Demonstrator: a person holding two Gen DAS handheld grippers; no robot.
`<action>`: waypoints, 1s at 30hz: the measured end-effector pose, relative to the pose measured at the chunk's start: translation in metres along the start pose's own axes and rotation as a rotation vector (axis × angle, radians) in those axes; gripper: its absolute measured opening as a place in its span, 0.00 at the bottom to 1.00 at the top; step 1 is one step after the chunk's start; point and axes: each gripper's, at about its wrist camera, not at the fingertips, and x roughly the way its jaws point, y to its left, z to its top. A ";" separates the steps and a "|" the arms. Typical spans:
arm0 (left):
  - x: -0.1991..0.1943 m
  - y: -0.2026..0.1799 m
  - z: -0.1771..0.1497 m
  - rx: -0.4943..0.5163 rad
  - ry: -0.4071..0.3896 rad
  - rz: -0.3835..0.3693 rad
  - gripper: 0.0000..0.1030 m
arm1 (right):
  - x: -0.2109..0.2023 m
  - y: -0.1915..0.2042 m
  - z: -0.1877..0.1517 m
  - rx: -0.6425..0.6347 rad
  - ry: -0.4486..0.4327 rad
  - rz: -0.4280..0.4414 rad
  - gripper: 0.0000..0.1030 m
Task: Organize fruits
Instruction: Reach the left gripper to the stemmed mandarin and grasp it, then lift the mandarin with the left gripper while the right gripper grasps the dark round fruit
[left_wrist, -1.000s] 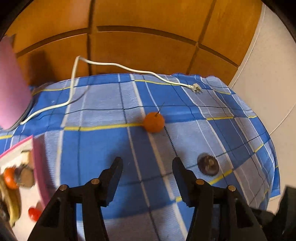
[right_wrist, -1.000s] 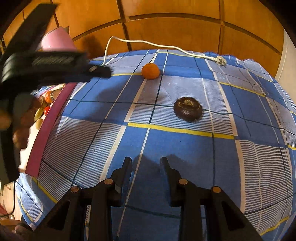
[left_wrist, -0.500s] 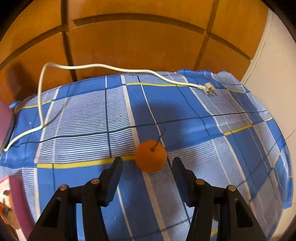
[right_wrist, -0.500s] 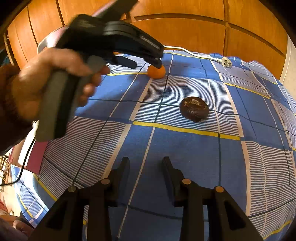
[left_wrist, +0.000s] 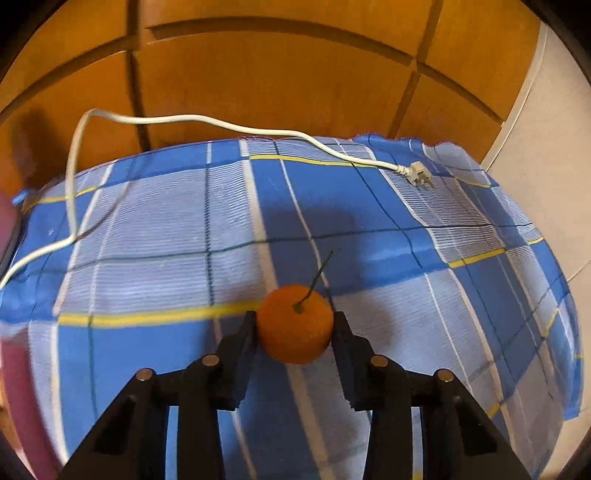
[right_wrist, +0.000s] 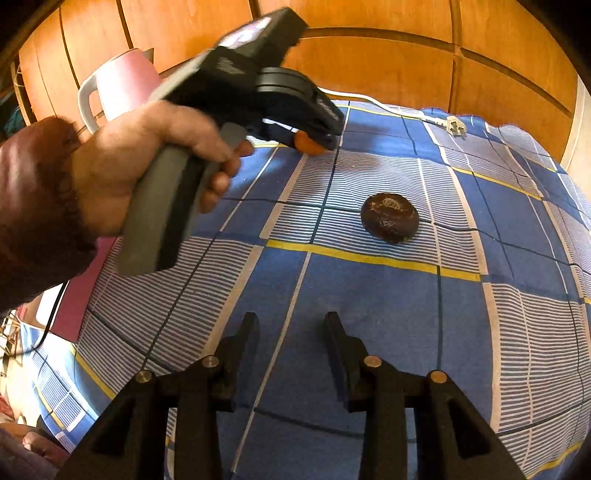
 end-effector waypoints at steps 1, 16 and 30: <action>-0.006 0.001 -0.005 -0.002 -0.004 0.007 0.39 | 0.000 0.000 0.000 0.002 -0.001 0.000 0.36; -0.088 -0.016 -0.123 0.103 -0.053 0.069 0.39 | -0.016 -0.020 0.005 0.061 -0.028 -0.054 0.36; -0.077 -0.011 -0.140 0.044 -0.038 0.003 0.40 | -0.007 -0.055 0.056 -0.023 -0.012 -0.067 0.53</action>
